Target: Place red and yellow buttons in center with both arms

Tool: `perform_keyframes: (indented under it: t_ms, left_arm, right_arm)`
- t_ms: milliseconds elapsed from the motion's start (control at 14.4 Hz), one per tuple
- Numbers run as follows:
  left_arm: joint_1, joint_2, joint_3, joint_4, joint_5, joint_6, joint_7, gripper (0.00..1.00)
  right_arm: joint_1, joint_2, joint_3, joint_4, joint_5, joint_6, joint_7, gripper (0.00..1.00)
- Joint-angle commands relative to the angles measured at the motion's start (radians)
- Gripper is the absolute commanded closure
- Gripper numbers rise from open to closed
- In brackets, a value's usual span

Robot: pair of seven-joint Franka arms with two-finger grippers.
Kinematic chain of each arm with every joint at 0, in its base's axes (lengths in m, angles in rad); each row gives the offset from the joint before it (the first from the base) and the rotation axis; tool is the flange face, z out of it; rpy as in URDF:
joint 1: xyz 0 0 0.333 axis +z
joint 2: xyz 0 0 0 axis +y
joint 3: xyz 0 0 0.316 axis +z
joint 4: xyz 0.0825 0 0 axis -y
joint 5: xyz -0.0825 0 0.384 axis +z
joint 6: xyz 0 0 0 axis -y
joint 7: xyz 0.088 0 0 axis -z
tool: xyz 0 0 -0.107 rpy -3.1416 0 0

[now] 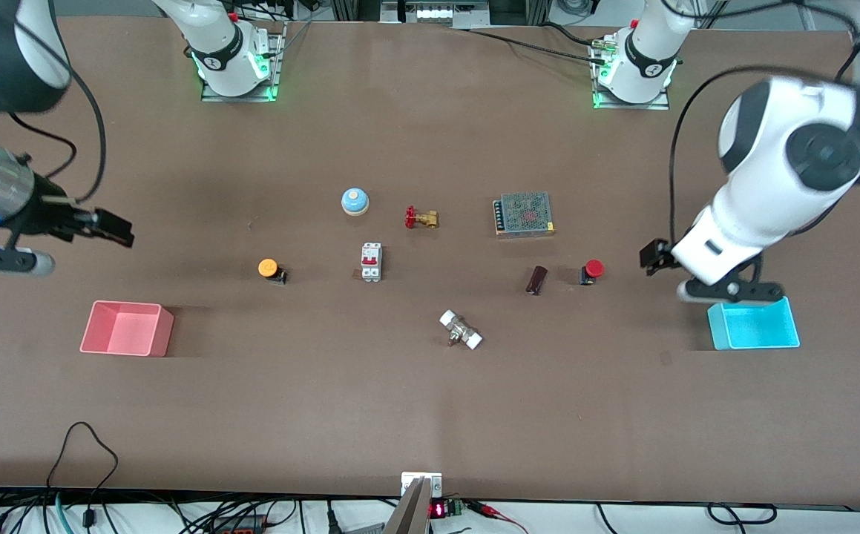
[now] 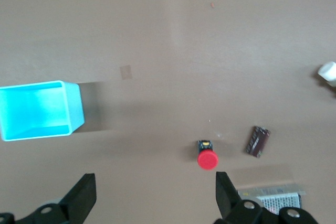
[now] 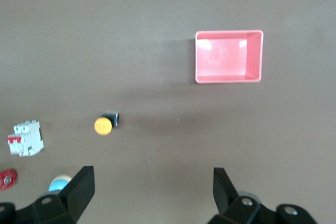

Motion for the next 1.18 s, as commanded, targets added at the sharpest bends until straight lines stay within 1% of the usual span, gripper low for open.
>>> perform_keyframes:
  t_ms: [0, 138, 208, 277, 346, 415, 554, 762, 969, 1108]
  left_arm:
    - [0.02, -0.066, -0.003, 0.001, -0.005, -0.061, 0.114, 0.0]
    - [0.031, -0.071, -0.003, 0.04, -0.005, -0.113, 0.137, 0.0]
    - [0.031, -0.074, -0.009, 0.082, -0.002, -0.169, 0.157, 0.0]
    - [0.026, -0.066, -0.011, 0.139, 0.012, -0.229, 0.216, 0.0]
    - [0.025, -0.054, -0.009, 0.182, 0.009, -0.251, 0.308, 0.0]
    - [0.031, -0.033, -0.002, 0.201, 0.002, -0.254, 0.344, 0.0]
    - [0.089, -0.028, 0.0, 0.204, -0.031, -0.251, 0.338, 0.0]
    - [0.103, -0.048, -0.001, 0.17, -0.035, -0.252, 0.335, 0.0]
    - [0.108, -0.135, -0.004, 0.039, -0.035, -0.205, 0.282, 0.0]
    - [0.109, -0.19, -0.008, -0.053, -0.035, -0.133, 0.249, 0.0]
  right_arm:
    - [0.001, -0.056, -0.006, -0.022, 0.015, -0.064, -0.009, 0.0]
    - [0.009, -0.057, -0.014, -0.037, 0.015, -0.064, -0.004, 0.0]
    - [0.01, -0.057, -0.029, -0.037, 0.015, -0.056, -0.006, 0.0]
    - [0.009, -0.057, -0.037, -0.037, 0.018, -0.058, -0.006, 0.0]
    - [0.007, -0.058, -0.04, -0.037, 0.018, -0.068, -0.006, 0.0]
    - [0.003, -0.069, -0.043, -0.039, 0.018, -0.073, -0.009, 0.0]
    - [0.003, -0.083, -0.077, -0.051, 0.02, -0.094, -0.011, 0.0]
    - [0.003, -0.107, -0.086, -0.071, 0.018, -0.102, -0.01, 0.0]
    - [0.003, -0.118, -0.086, -0.076, 0.02, -0.121, -0.01, 0.0]
    - [0.004, -0.118, -0.086, -0.076, 0.02, -0.119, -0.009, 0.0]
